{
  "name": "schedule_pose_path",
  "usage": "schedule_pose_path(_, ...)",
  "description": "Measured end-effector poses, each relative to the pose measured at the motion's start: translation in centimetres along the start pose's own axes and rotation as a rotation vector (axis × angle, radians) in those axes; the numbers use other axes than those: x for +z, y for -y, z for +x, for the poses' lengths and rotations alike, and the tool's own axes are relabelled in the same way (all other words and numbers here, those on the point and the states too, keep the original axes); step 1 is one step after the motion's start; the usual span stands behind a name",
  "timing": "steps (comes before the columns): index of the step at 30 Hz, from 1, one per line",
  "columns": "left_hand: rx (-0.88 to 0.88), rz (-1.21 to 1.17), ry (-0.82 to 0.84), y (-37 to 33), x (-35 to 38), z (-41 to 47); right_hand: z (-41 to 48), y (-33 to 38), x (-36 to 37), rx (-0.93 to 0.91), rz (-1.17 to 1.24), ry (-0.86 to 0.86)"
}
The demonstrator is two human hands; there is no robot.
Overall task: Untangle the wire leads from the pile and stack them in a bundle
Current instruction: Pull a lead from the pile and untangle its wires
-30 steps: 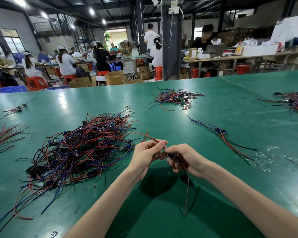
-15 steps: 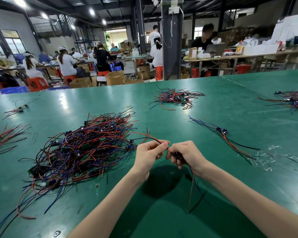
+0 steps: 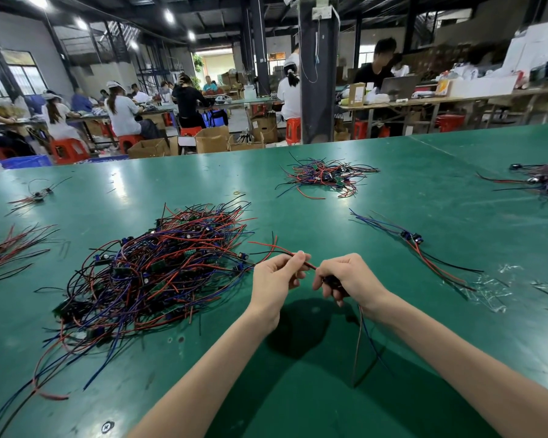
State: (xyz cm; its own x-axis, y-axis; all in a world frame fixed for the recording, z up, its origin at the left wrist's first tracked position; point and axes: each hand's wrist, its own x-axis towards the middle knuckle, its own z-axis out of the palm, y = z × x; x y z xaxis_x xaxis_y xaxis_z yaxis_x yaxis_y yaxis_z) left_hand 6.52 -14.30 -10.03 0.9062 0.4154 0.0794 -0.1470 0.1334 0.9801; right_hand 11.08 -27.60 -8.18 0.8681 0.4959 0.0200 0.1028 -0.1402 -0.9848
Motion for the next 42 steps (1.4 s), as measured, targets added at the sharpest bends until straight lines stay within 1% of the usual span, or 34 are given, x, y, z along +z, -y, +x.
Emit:
schedule_pose_path(2, -0.01, -0.013, 0.004, 0.0, -0.2, 0.1, 0.0, 0.0, 0.0, -0.001, 0.001, 0.006)
schedule_pose_path(4, 0.019, 0.041, 0.006, 0.0, -0.3, 0.2, -0.1, -0.1, 0.2, -0.007, -0.016, 0.005)
schedule_pose_path(6, 0.132, 0.208, 0.001, 0.2, -0.6, 0.2, -0.2, -0.3, 0.4, -0.013, -0.071, -0.001)
schedule_pose_path(8, 0.297, 0.428, 0.007, 0.5, -0.9, 0.3, -0.3, -0.4, 0.6, -0.01, -0.135, 0.001)
schedule_pose_path(10, 0.376, 0.527, 0.003, 0.6, -0.9, 0.3, -0.3, -0.5, 0.5, -0.001, -0.154, 0.001)
schedule_pose_path(11, 0.357, 0.515, -0.007, 0.6, -0.9, 0.3, -0.3, -0.4, 0.5, 0.005, -0.144, -0.003)
schedule_pose_path(12, 0.3, 0.453, -0.021, 0.5, -0.9, 0.4, -0.2, -0.4, 0.4, 0.009, -0.128, -0.006)
schedule_pose_path(14, 0.157, 0.242, -0.058, 0.2, -0.8, 0.7, -0.2, -0.2, 0.3, 0.013, -0.106, -0.001)
schedule_pose_path(16, 0.064, 0.035, -0.098, 0.0, -1.0, 1.1, -0.2, -0.1, 0.3, 0.013, -0.105, 0.018)
schedule_pose_path(17, 0.042, -0.015, -0.109, -0.1, -1.2, 1.2, -0.2, -0.1, 0.4, 0.012, -0.107, 0.026)
schedule_pose_path(19, 0.031, -0.014, -0.1, 0.1, -1.5, 1.4, -0.3, -0.2, 0.3, 0.009, -0.102, 0.031)
schedule_pose_path(21, 0.079, 0.091, -0.087, 0.3, -1.8, 1.4, -0.4, -0.1, 0.3, -0.006, -0.107, 0.028)
schedule_pose_path(22, 0.152, 0.214, -0.083, 0.5, -2.0, 1.6, -0.5, -0.1, 0.3, -0.018, -0.122, 0.026)
schedule_pose_path(24, 0.38, 0.552, -0.07, 0.8, -2.4, 1.8, -0.6, -0.2, 0.5, -0.038, -0.179, 0.022)
schedule_pose_path(25, 0.476, 0.67, -0.071, 0.8, -2.4, 1.8, -0.6, -0.3, 0.5, -0.044, -0.209, 0.02)
schedule_pose_path(26, 0.515, 0.708, -0.085, 0.8, -2.3, 1.9, -0.5, -0.3, 0.6, -0.045, -0.227, 0.017)
schedule_pose_path(27, 0.487, 0.675, -0.099, 0.7, -2.3, 1.9, -0.5, -0.3, 0.6, -0.04, -0.23, 0.012)
schedule_pose_path(28, 0.41, 0.569, -0.111, 0.5, -2.2, 1.9, -0.4, -0.3, 0.5, -0.032, -0.221, 0.005)
schedule_pose_path(30, 0.221, 0.254, -0.129, 0.2, -2.1, 2.0, -0.2, -0.3, 0.3, -0.016, -0.189, -0.003)
schedule_pose_path(32, 0.094, 0.022, -0.158, -0.1, -2.1, 2.2, -0.1, -0.3, 0.1, -0.004, -0.167, 0.0)
schedule_pose_path(34, 0.011, -0.095, -0.169, -0.3, -2.4, 2.3, -0.1, -0.3, 0.0, -0.004, -0.166, 0.011)
schedule_pose_path(35, 0.011, -0.086, -0.166, -0.4, -2.5, 2.2, -0.2, -0.3, 0.0, -0.007, -0.172, 0.013)
schedule_pose_path(36, 0.058, -0.001, -0.167, -0.3, -2.8, 2.2, -0.2, -0.4, 0.0, -0.011, -0.181, 0.014)
schedule_pose_path(39, 0.347, 0.525, -0.144, 0.0, -3.6, 2.4, -0.4, -0.5, 0.1, -0.037, -0.222, 0.016)
schedule_pose_path(40, 0.396, 0.596, -0.149, 0.0, -3.6, 2.5, -0.4, -0.5, 0.1, -0.043, -0.233, 0.017)
schedule_pose_path(41, 0.383, 0.568, -0.159, -0.1, -3.6, 2.6, -0.4, -0.4, 0.0, -0.046, -0.236, 0.017)
schedule_pose_path(42, 0.318, 0.453, -0.172, -0.4, -3.5, 2.6, -0.3, -0.3, 0.0, -0.047, -0.231, 0.013)
